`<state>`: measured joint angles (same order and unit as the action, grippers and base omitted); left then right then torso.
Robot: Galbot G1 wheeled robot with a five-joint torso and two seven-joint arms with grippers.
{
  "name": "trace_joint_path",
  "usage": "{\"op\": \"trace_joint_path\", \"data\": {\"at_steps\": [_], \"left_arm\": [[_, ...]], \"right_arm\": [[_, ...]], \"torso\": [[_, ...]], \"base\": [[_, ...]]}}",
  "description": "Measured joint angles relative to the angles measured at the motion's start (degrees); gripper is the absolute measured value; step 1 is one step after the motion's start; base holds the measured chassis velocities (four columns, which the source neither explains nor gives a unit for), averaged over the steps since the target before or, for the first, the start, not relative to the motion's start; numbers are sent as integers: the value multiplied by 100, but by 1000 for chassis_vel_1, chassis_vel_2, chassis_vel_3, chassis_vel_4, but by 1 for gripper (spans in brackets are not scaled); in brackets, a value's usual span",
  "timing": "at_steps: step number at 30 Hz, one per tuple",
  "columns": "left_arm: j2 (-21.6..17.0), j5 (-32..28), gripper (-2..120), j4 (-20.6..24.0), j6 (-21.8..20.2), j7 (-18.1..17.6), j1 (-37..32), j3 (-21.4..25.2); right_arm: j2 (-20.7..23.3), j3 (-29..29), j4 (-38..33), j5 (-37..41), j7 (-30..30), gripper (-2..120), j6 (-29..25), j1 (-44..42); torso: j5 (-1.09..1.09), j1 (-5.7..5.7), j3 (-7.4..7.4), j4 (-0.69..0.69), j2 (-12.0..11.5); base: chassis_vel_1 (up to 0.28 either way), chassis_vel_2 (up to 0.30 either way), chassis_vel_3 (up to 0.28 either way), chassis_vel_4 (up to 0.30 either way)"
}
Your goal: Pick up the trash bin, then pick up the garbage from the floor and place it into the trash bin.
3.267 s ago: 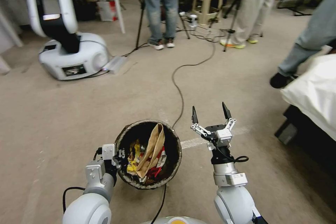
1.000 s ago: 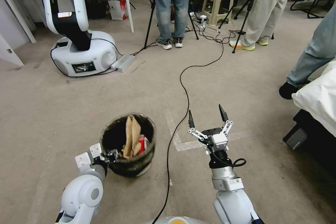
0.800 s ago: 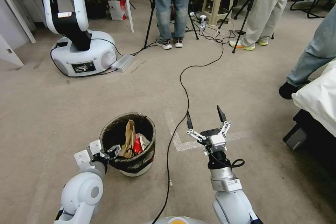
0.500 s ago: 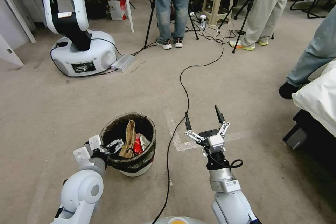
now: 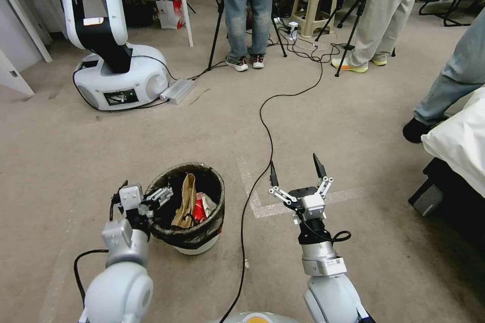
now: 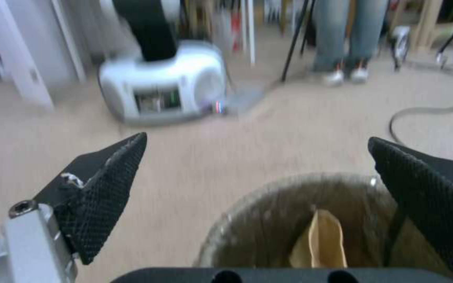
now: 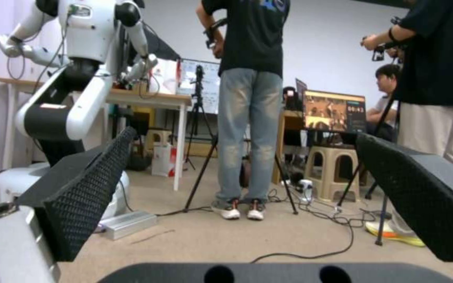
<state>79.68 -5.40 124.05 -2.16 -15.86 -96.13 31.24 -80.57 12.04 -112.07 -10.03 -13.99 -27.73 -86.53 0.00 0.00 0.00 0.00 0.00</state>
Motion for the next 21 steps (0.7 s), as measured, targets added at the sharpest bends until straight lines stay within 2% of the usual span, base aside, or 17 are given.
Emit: {"op": "trace_joint_path", "data": {"at_steps": [1, 2, 4, 5, 7, 8, 11, 15, 21], "left_arm": [[0, 0, 100, 0, 0, 0, 0, 0], [63, 301, 100, -121, 611, 75, -173, 8], [94, 480, 100, -214, 1031, 94, -313, 17], [94, 480, 100, -214, 1031, 94, -313, 17], [101, 695, 100, -408, 1668, 82, -577, -7], [101, 695, 100, -408, 1668, 82, -577, -7], [162, 1095, 100, -652, 2324, -43, -684, -16], [196, 1148, 100, -761, 2553, -121, -746, -82], [201, 1159, 100, -816, 2615, -189, -746, -99]], "right_arm": [[0, 0, 0, 0, 0, 100, 0, 0], [-13, 0, 8, 5, -29, 100, 51, -9], [-23, -2, 17, 11, -51, 100, 87, -16], [-23, -2, 17, 11, -51, 100, 87, -16], [-45, -29, 40, 10, -77, 100, 163, -24], [-45, -29, 40, 10, -77, 100, 163, -24], [-55, -46, 99, -11, -82, 100, 190, -13], [-60, -42, 132, -36, -82, 100, 195, -13], [-62, -24, 139, -51, -103, 100, 254, -15]], "torso": [[0, 0, 0, 0, 0], [0, 0, 0, 0, 0], [-1, 0, 0, 1, 0], [-1, 0, 0, 1, 0], [-1, 0, 0, 1, 0], [-1, 0, 0, 1, 0], [0, 0, 0, 0, 0], [0, 0, 0, 0, 0], [0, 0, 0, 0, 0]], "base": [[0, 0, 0, 0], [0, 0, 0, 0], [0, 0, 0, 0], [0, 0, 0, 0], [0, 0, 0, 0], [0, 0, 0, 0], [0, 0, 0, 0], [0, 0, 0, 0], [0, 0, 0, 0]]}}
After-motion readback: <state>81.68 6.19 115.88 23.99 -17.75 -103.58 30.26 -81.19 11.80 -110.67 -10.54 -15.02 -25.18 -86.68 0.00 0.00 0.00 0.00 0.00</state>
